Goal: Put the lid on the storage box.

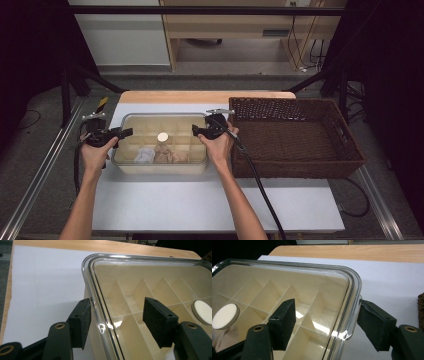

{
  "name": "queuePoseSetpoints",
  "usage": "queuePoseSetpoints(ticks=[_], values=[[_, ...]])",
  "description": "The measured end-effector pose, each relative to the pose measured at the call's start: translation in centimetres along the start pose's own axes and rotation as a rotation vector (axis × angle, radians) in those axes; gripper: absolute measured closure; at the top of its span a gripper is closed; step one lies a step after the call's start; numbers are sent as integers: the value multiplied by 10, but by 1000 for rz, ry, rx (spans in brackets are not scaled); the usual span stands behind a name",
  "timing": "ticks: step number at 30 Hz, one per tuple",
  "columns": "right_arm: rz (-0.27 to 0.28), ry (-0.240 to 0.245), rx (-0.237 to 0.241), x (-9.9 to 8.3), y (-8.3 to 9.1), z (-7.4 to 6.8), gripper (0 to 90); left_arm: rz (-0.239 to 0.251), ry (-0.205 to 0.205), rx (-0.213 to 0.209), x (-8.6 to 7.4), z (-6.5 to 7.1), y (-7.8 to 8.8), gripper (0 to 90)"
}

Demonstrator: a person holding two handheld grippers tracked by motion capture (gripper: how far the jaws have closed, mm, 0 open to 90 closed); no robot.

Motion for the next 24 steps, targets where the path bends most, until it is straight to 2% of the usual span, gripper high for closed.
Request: queuePoseSetpoints(ticks=[1,4,7,11,14,17,21,24], values=[[0,-4,0,0,0,0,327,2,0,-2,0,0,0,393],[-1,-8,-6,2,2,2,355,19,-37,51,2,-2,2,390],[-3,-16,0,3,4,2,361,48,-26,50,6,-2,7,380],[-1,-11,-4,3,5,2,363,63,-40,48,9,1,13,377],[46,-1,-10,7,8,3,391,68,-58,44,10,6,18,377],[91,-18,25,12,13,-3,370,74,-66,37,11,9,21,377],[86,-6,33,14,19,-4,371,86,-97,15,13,21,28,377],[70,10,42,13,27,-4,412,86,-118,2,13,31,33,381]])
Point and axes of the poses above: each handheld gripper's, and its own axes: y roughly backward along the jaws, x roughly out of its top, z roughly to its right, the point moved 6 cm from there along -y, roughly forward along the jaws, and after that the axes turned 9 degrees about -y, right-handed, at the moved point
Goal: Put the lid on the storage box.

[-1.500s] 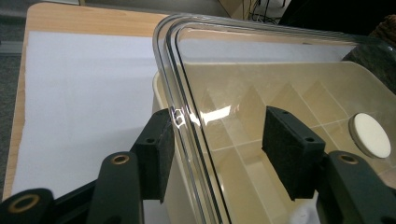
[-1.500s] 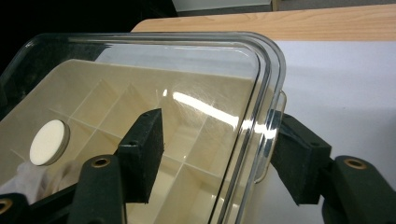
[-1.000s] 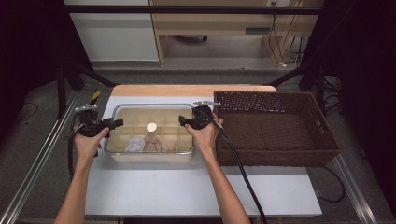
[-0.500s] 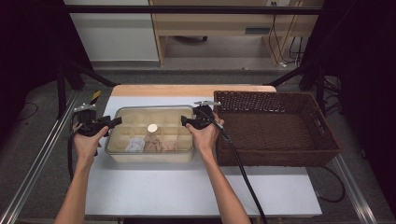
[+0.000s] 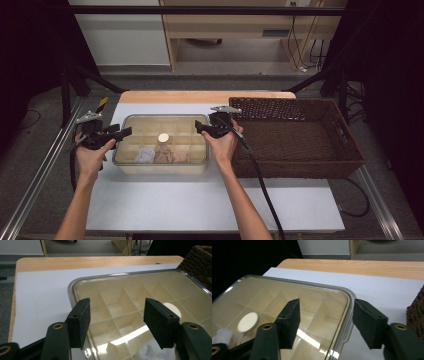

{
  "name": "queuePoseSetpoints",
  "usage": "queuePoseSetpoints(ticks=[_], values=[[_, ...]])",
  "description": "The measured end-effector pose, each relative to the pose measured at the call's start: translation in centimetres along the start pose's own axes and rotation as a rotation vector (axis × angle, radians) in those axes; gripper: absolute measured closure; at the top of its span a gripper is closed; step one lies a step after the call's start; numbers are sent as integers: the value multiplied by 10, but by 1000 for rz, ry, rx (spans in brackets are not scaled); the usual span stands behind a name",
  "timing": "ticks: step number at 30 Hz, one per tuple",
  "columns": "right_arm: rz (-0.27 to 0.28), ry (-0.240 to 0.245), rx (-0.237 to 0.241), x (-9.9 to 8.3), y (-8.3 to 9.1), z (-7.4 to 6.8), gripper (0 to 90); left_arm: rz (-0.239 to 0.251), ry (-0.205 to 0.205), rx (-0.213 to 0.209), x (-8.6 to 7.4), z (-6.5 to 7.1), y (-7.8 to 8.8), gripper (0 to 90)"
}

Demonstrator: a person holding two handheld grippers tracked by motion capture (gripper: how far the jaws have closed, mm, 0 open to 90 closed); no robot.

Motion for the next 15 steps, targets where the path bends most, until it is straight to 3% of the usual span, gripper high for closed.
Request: queuePoseSetpoints(ticks=[4,7,8,9,11,15], values=[[-14,29,41,-1,14,-5,507,6,-24,-34,0,16,5,402],[-20,67,79,-2,26,-10,577,-5,-65,-52,-3,33,9,416],[-28,68,100,-4,31,-13,594,-5,-65,-52,-3,33,9,418],[-31,81,119,-6,36,-15,616,8,-74,-69,-6,44,13,421],[-33,93,126,-7,40,-16,632,16,-73,-78,-7,49,15,426],[-68,150,197,-25,65,-23,706,42,-91,-94,-16,71,27,452]])
Point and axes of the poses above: each handheld gripper's, and its own axes: y roughly backward along the jaws, x roughly out of its top, z roughly to its right, the point moved 6 cm from there along -y, roughly forward along the jaws, and after that the axes turned 9 degrees about -y, right-handed, at the moved point
